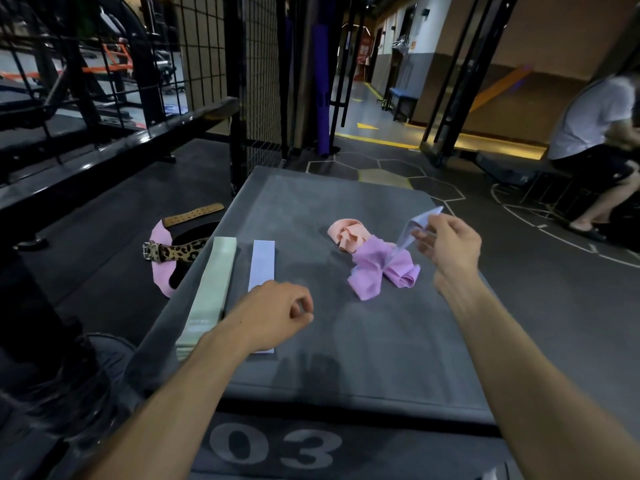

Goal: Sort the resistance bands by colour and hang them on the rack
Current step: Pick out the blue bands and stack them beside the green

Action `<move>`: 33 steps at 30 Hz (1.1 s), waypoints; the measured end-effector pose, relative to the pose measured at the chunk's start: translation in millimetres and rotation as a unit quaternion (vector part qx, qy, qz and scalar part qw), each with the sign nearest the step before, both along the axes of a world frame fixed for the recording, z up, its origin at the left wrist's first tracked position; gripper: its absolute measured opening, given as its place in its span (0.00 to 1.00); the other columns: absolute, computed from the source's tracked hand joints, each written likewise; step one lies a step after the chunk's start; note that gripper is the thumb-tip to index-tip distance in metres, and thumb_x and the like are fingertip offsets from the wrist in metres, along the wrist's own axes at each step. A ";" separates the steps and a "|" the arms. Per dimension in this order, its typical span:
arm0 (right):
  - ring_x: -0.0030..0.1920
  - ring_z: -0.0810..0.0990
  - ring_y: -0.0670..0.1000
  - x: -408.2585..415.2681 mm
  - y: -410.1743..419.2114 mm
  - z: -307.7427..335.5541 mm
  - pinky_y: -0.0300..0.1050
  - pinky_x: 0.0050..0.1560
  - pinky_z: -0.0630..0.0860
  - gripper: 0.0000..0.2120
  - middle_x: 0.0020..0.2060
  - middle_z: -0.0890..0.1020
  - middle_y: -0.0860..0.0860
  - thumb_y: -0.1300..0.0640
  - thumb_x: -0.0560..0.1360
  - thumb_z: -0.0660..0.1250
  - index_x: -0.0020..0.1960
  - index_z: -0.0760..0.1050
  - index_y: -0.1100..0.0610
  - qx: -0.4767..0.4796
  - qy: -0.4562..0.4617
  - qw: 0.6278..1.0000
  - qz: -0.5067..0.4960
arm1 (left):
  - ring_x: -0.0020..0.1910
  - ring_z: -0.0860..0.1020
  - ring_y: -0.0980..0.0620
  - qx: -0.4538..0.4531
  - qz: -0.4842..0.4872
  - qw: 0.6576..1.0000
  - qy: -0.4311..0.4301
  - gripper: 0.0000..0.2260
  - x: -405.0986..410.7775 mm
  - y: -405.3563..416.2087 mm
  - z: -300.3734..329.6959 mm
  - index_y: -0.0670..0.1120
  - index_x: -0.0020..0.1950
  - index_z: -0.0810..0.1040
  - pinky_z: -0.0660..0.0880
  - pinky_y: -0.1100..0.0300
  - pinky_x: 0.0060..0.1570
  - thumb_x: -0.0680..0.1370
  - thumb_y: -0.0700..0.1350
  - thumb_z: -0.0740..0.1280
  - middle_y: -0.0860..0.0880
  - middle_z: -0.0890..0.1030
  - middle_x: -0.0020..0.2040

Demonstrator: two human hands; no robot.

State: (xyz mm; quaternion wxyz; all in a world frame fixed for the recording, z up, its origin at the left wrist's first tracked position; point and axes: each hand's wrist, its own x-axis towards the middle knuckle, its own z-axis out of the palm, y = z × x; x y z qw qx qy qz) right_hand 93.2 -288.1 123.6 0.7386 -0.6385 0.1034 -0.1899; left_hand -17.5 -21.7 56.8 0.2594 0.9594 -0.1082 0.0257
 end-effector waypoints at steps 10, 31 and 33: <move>0.41 0.79 0.44 -35.1 25.7 59.0 0.40 0.43 0.73 0.05 0.37 0.82 0.46 0.58 0.76 0.71 0.42 0.83 0.52 0.003 -0.101 0.994 0.046 | 0.40 0.80 0.59 -0.158 0.017 0.985 -0.071 0.01 0.5 -15.9 9.1 0.53 0.47 0.82 0.77 0.59 0.46 0.77 0.47 0.72 0.58 0.83 0.40; 0.38 0.76 0.47 -75.7 105.1 67.8 0.44 0.37 0.69 0.07 0.34 0.82 0.48 0.54 0.76 0.72 0.43 0.84 0.56 -0.036 -0.090 0.980 0.175 | 0.47 0.78 0.47 -0.442 0.015 0.896 0.044 0.26 8.3 -16.1 30.6 0.36 0.52 0.78 0.73 0.31 0.59 0.75 0.60 0.69 0.31 0.80 0.49; 0.40 0.75 0.49 -70.2 107.3 64.1 0.48 0.40 0.69 0.07 0.36 0.81 0.50 0.53 0.75 0.73 0.41 0.84 0.55 -0.008 -0.077 0.981 0.179 | 0.50 0.82 0.41 -0.462 -0.001 0.884 0.072 0.17 1.1 -17.7 34.9 0.38 0.50 0.79 0.74 0.33 0.59 0.80 0.54 0.68 0.35 0.83 0.48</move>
